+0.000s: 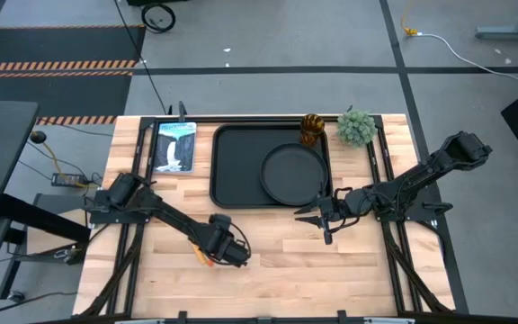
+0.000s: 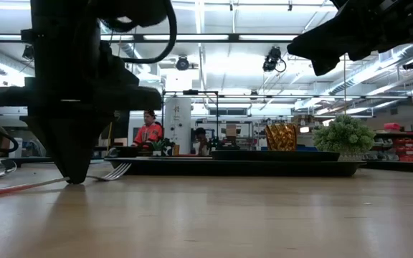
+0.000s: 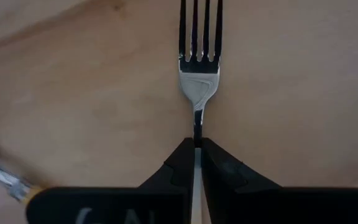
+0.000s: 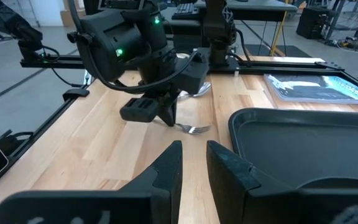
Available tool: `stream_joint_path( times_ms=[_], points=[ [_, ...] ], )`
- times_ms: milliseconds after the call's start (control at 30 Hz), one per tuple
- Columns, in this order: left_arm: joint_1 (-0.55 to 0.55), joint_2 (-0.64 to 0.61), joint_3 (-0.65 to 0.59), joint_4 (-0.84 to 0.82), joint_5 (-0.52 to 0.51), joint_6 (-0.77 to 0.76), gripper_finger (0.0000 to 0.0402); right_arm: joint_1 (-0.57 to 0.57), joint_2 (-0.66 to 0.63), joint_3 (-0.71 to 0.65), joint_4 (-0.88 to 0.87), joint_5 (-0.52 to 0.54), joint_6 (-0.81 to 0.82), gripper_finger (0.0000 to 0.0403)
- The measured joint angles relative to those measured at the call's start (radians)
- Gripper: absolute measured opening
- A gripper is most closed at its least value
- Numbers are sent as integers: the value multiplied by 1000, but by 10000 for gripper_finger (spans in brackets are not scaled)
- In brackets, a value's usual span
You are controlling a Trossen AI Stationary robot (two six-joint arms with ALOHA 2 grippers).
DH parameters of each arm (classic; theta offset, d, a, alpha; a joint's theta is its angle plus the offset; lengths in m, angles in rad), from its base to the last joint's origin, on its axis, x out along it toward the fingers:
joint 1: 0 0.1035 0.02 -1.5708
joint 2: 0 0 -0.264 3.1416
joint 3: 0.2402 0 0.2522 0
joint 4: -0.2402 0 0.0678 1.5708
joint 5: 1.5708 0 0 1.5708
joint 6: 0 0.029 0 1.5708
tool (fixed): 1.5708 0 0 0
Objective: Pick and place plate/cup/fork/spoon on tray
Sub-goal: Put the orange fork on the black tray to the left of the black plate
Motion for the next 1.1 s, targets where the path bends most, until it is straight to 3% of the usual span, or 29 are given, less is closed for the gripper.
stream_joint_path(
  times_ms=[400, 567, 700, 867, 1100],
  points=[
    [2, -93, 1, -1, -33, 9, 25, 0, 0, 0, 9, -19, 0, 80],
    [33, -138, 2, -13, -131, 10, 25, 0, 0, 0, 18, -18, 0, 80],
    [116, -145, 2, -26, -194, 56, 25, 0, 0, 0, 23, -18, 0, 80],
    [269, -145, 2, 38, -198, 234, 25, 0, 0, 0, 23, -18, 0, 80],
    [472, -137, 2, 192, -139, 489, 25, 0, 0, 0, 26, -18, 5, 80]
  ],
)
